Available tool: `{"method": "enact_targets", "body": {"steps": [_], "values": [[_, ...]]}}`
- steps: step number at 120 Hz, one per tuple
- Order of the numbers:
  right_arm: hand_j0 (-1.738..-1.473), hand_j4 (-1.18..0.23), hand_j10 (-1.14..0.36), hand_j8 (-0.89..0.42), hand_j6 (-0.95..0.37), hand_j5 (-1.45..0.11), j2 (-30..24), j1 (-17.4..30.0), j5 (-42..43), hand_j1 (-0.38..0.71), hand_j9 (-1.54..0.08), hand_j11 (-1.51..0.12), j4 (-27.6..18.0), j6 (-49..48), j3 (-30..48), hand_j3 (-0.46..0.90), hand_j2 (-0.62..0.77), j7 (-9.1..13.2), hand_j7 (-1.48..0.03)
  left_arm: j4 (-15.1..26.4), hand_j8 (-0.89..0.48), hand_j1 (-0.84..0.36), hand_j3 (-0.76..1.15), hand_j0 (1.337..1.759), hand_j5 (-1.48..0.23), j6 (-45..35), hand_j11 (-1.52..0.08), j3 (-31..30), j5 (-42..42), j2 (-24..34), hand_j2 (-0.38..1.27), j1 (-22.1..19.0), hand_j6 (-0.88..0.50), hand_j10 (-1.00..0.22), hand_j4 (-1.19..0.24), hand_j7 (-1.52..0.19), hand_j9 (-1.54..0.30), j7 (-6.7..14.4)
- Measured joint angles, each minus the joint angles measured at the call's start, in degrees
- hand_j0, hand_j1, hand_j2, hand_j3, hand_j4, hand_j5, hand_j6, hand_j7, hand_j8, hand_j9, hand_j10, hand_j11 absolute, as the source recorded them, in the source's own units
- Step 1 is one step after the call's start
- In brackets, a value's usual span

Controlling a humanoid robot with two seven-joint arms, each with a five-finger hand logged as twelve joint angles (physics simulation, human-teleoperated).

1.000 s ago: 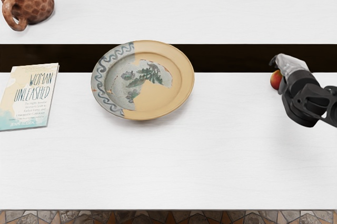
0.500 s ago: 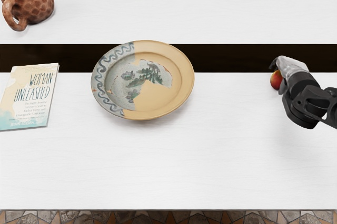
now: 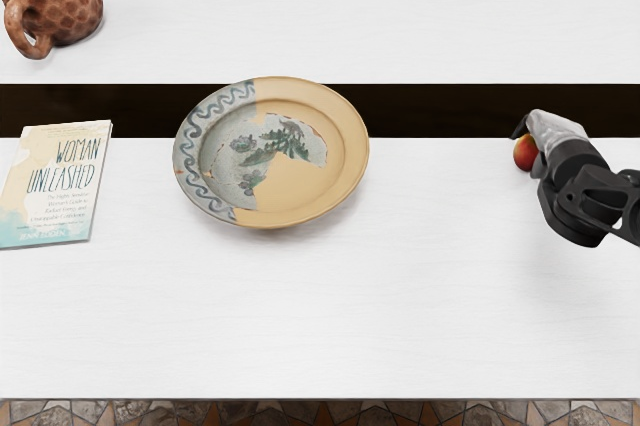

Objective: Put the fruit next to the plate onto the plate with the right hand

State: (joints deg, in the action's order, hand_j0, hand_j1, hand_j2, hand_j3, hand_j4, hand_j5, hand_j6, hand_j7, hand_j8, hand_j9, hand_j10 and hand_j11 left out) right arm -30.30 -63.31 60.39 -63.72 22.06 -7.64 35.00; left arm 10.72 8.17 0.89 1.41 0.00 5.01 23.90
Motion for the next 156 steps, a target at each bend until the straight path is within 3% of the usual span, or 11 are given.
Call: {"method": "enact_targets", "body": {"steps": [47,123,156], "values": [[-1.655,-0.56,-0.55,-0.42,-0.41,-0.7,-0.1,-0.07,-0.23,0.25,-0.71,-0.71,-0.18,-0.28,0.0,0.0,-0.02,0.02,-0.71,0.0,-0.01,0.34,0.0,1.658,-0.01,0.0,-0.01,0.0,0.0,0.0,0.0,0.01,-0.01,-0.01,-0.01,-0.01,-0.01,0.0],[-1.651,-0.6,-0.63,-0.41,-0.42,-0.84,-0.67,-0.61,-1.14,0.23,-0.85,-0.85,-1.36,-0.57,0.23,0.0,0.04,-0.03,-0.83,0.0,-0.01,0.34,0.0,1.658,-0.01,0.01,-0.01,0.0,0.0,0.0,0.0,0.09,-0.01,-0.01,-0.01,-0.01,-0.01,0.0],[-1.651,-0.55,-0.65,-0.37,-0.38,-0.89,-4.31,-1.58,-2.22,0.27,-0.88,-0.88,-7.0,-0.35,0.74,0.0,0.08,0.0,-0.86,0.0,-0.01,0.34,0.0,1.658,-0.01,0.0,-0.01,0.0,0.0,0.0,0.0,0.18,-0.01,-0.01,-0.01,-0.01,-0.01,0.0]]}}
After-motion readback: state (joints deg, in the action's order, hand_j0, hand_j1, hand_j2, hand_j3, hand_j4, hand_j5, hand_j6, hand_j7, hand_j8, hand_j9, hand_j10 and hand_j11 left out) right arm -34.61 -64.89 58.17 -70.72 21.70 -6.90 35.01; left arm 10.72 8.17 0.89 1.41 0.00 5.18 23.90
